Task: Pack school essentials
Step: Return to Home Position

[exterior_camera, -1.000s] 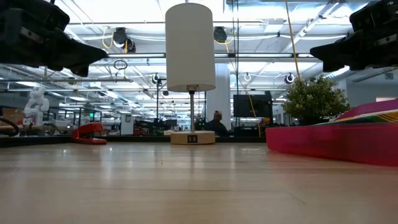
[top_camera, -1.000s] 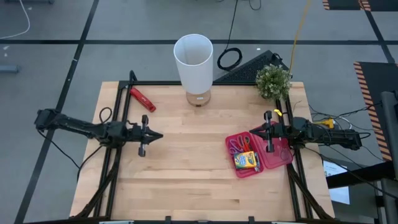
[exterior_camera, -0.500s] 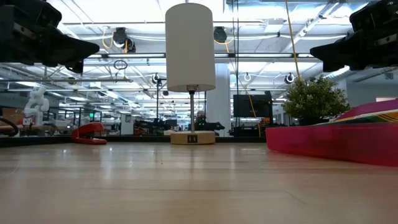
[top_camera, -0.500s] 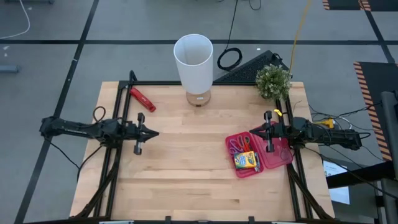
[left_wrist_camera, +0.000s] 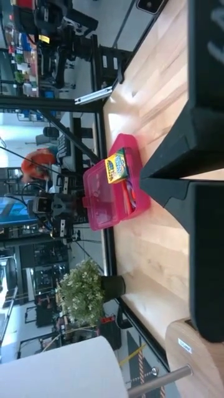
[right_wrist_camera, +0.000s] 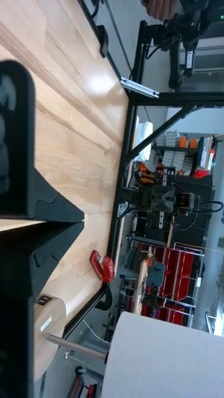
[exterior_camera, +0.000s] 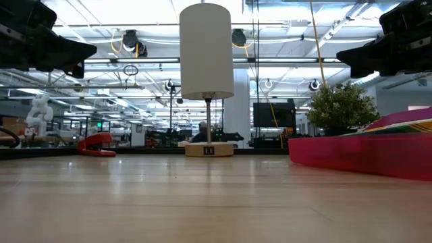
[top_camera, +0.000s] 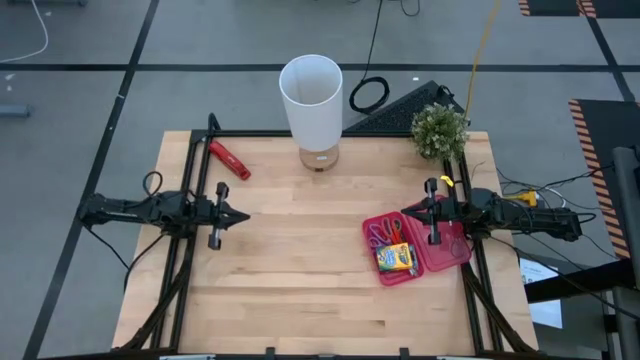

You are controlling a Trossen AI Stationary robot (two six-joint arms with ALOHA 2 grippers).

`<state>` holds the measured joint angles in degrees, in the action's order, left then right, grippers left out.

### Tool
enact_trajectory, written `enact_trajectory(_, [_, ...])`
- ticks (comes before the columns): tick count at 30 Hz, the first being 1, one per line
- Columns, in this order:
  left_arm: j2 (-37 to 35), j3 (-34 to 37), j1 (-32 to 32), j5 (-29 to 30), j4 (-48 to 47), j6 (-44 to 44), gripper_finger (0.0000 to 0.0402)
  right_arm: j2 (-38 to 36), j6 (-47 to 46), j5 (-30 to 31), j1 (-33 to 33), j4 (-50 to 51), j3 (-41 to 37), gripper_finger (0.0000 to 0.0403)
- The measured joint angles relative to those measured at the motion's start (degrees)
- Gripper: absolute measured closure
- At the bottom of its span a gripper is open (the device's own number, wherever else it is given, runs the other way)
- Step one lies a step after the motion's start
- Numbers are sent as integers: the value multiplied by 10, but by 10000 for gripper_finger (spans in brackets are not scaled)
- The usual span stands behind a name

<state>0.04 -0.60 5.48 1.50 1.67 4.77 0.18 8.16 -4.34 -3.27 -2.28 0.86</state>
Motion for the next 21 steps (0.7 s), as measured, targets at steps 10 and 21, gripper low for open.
enact_trajectory(10, [1, -1, -20, -12, -11, -8, 398, 0, 0, 0, 0, 0, 0, 403])
enact_trajectory(21, [4, -1, -28, -12, -12, -6, 381, 0, 0, 0, 0, 0, 0, 403])
